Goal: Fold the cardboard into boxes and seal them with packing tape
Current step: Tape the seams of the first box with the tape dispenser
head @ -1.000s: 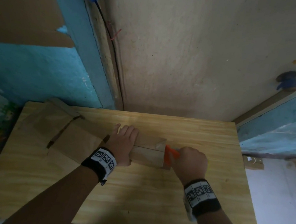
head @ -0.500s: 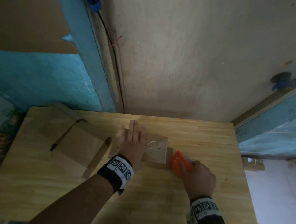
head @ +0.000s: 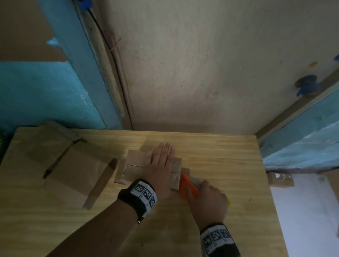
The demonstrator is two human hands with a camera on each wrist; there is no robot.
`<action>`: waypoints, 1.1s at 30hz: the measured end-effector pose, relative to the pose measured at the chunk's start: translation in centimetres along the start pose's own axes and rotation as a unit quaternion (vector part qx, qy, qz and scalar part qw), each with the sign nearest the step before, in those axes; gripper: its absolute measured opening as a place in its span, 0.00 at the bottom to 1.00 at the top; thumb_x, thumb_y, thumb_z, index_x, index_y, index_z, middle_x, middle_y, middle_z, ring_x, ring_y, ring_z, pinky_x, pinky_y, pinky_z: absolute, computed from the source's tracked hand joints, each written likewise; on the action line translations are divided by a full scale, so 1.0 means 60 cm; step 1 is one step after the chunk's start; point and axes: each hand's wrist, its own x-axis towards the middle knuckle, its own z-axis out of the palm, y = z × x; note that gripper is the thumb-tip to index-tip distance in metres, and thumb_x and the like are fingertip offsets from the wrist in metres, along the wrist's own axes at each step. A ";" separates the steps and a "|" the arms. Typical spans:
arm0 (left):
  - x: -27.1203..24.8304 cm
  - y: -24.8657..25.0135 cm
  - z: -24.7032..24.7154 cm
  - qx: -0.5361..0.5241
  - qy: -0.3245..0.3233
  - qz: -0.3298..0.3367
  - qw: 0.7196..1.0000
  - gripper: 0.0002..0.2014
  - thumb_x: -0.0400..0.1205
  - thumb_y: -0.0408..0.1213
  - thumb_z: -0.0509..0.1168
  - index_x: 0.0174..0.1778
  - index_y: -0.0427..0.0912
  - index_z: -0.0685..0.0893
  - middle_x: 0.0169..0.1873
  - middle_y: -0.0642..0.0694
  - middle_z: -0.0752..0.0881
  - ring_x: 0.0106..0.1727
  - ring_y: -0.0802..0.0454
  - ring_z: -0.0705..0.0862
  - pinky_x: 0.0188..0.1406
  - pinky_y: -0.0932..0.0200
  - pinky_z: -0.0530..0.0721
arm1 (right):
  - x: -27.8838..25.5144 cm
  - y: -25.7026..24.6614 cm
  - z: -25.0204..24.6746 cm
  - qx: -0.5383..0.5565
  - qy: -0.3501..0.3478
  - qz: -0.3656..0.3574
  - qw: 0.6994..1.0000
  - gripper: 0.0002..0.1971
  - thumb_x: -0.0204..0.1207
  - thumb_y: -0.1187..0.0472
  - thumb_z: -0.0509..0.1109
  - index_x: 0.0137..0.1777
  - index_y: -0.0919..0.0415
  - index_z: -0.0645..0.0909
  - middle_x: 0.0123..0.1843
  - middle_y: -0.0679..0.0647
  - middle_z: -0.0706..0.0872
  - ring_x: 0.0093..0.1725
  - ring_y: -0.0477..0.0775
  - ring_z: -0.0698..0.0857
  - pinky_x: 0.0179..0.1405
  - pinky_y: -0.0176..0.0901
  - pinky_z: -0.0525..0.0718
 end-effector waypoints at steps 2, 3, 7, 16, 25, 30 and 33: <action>0.003 0.009 -0.004 0.021 -0.003 -0.014 1.000 0.68 0.74 0.67 0.70 0.86 0.38 0.24 0.88 0.35 0.44 0.89 0.32 0.48 0.85 0.28 0.47 | 0.000 -0.003 -0.003 0.007 -0.001 0.003 1.000 0.27 0.86 0.29 0.55 0.58 0.51 0.82 0.46 0.47 0.92 0.47 0.53 0.92 0.54 0.50 0.87; 0.005 0.012 -0.007 0.029 -0.007 -0.017 0.999 0.69 0.72 0.71 0.69 0.87 0.38 0.27 0.84 0.34 0.53 0.84 0.32 0.57 0.83 0.27 0.51 | 0.000 -0.005 -0.004 0.009 -0.009 0.005 1.000 0.27 0.86 0.29 0.55 0.58 0.50 0.81 0.46 0.47 0.92 0.45 0.52 0.92 0.53 0.49 0.87; 0.001 0.005 -0.010 0.018 -0.024 -0.007 1.000 0.72 0.68 0.80 0.65 0.86 0.41 0.24 0.81 0.37 0.58 0.79 0.33 0.63 0.77 0.28 0.58 | 0.009 -0.001 -0.016 0.045 -0.041 0.034 0.998 0.25 0.86 0.28 0.56 0.56 0.50 0.79 0.45 0.47 0.91 0.43 0.52 0.92 0.46 0.49 0.91; -0.025 -0.021 -0.041 -0.082 -0.129 -0.007 0.988 0.73 0.65 0.71 0.77 0.89 0.50 0.30 0.81 0.38 0.66 0.75 0.33 0.74 0.73 0.32 0.73 | 0.053 0.043 -0.082 0.309 0.042 0.121 0.942 0.35 0.80 0.22 0.60 0.53 0.54 0.89 0.39 0.48 0.90 0.37 0.52 0.91 0.38 0.57 0.94; -0.040 -0.049 0.009 -0.327 -0.057 -0.107 0.937 0.57 0.59 0.77 0.77 0.77 0.47 0.66 0.69 0.45 0.73 0.70 0.43 0.74 0.67 0.38 0.80 | 0.052 0.011 -0.201 0.515 0.032 -0.003 0.856 0.27 0.84 0.43 0.76 0.33 0.67 0.88 0.27 0.61 0.85 0.27 0.53 0.82 0.30 0.46 0.79; -0.046 -0.043 0.030 -0.468 -0.096 -0.144 0.867 0.52 0.60 0.73 0.79 0.71 0.48 0.65 0.64 0.45 0.70 0.64 0.44 0.76 0.63 0.37 0.85 | 0.047 -0.039 -0.205 0.608 -0.059 -0.060 0.789 0.21 0.83 0.50 0.77 0.40 0.70 0.92 0.36 0.65 0.93 0.32 0.55 0.91 0.34 0.43 0.87; -0.054 -0.023 0.040 -0.521 -0.085 -0.159 0.834 0.44 0.70 0.61 0.82 0.69 0.45 0.63 0.64 0.44 0.68 0.62 0.46 0.75 0.65 0.39 0.84 | 0.051 -0.060 -0.192 0.590 -0.106 -0.092 0.795 0.25 0.77 0.44 0.77 0.40 0.71 0.92 0.36 0.65 0.93 0.32 0.57 0.91 0.34 0.44 0.87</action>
